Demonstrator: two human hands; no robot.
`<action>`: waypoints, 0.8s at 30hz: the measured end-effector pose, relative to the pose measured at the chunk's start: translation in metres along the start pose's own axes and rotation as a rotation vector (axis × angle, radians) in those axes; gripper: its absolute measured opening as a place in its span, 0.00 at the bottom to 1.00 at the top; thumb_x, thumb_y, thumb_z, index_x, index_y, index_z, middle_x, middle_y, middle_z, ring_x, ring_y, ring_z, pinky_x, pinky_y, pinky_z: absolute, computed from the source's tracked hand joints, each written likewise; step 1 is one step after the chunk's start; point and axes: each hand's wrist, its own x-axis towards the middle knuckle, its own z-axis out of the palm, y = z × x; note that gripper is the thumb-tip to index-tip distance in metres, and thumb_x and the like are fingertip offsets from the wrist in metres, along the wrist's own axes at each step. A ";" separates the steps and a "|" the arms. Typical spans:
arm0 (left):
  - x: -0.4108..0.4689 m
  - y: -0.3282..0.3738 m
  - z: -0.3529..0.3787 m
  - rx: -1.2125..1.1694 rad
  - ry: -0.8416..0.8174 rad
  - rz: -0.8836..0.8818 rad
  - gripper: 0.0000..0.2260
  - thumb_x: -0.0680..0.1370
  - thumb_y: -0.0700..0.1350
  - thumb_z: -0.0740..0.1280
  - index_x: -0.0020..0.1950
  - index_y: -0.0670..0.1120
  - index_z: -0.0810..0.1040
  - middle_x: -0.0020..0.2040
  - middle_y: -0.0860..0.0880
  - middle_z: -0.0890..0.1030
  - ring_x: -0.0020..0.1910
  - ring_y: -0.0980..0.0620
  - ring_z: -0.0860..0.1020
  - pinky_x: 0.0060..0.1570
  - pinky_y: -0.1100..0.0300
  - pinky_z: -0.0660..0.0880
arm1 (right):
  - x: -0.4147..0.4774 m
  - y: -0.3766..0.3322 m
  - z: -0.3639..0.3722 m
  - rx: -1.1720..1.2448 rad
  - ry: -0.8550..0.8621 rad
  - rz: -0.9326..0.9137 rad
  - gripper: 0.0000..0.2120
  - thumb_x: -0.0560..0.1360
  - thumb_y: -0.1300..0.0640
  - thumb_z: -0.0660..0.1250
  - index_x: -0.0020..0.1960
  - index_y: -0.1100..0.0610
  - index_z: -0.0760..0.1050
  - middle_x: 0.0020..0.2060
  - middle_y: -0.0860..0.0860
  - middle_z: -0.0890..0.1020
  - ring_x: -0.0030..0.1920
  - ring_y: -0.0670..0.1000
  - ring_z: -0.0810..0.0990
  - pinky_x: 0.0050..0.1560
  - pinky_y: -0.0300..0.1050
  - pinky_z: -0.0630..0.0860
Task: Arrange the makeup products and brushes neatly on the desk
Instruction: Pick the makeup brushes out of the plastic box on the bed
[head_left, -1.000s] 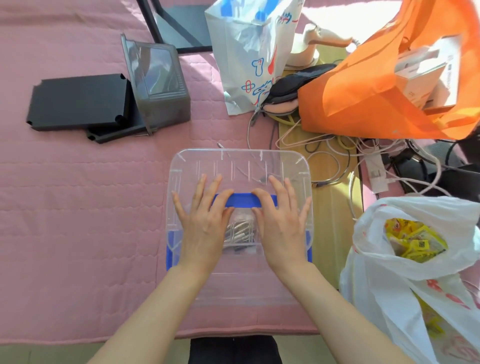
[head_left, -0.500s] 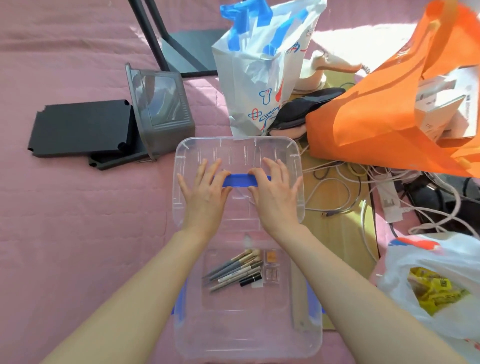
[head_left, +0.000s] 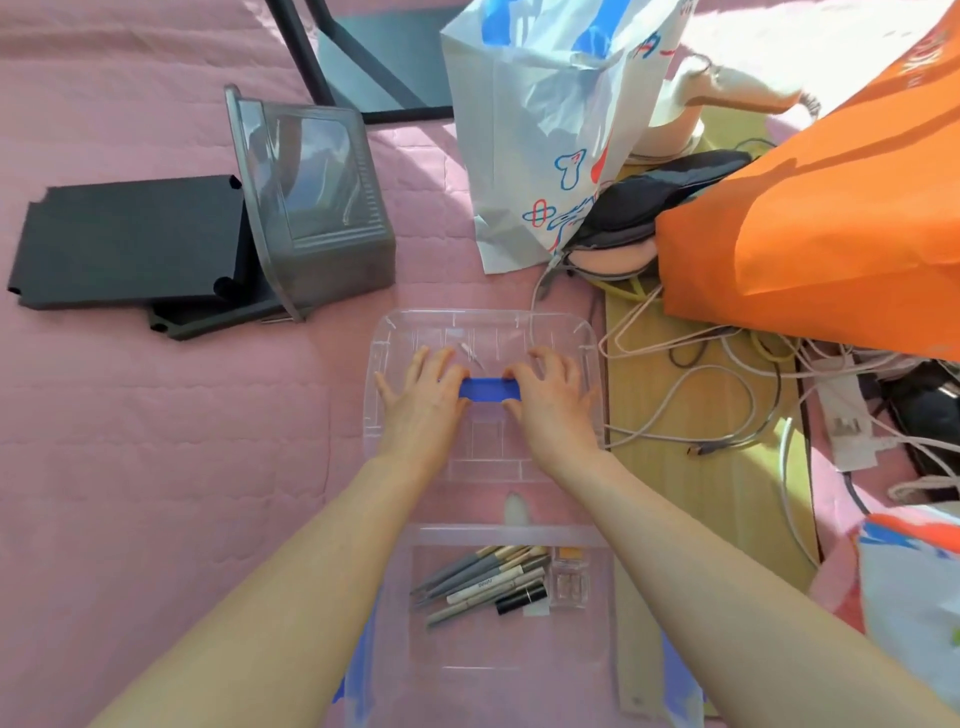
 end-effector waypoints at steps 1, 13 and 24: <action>0.002 0.000 0.002 0.007 -0.015 -0.005 0.11 0.79 0.46 0.64 0.61 0.49 0.73 0.73 0.51 0.64 0.75 0.48 0.55 0.64 0.26 0.55 | 0.001 0.002 0.001 -0.007 -0.009 0.002 0.14 0.76 0.52 0.66 0.61 0.49 0.71 0.71 0.52 0.62 0.71 0.59 0.56 0.63 0.74 0.60; -0.008 -0.014 0.005 0.115 -0.265 0.075 0.28 0.80 0.44 0.58 0.78 0.53 0.49 0.79 0.54 0.44 0.77 0.47 0.43 0.73 0.40 0.51 | -0.003 0.018 0.012 -0.193 -0.142 -0.078 0.31 0.78 0.57 0.62 0.76 0.50 0.53 0.77 0.50 0.49 0.77 0.59 0.46 0.69 0.74 0.51; -0.059 0.011 -0.049 0.096 0.023 0.269 0.25 0.79 0.40 0.58 0.76 0.47 0.60 0.75 0.50 0.63 0.76 0.49 0.57 0.72 0.55 0.56 | -0.056 -0.003 -0.027 -0.093 0.068 -0.165 0.28 0.79 0.59 0.57 0.76 0.57 0.52 0.76 0.52 0.57 0.77 0.56 0.48 0.74 0.63 0.50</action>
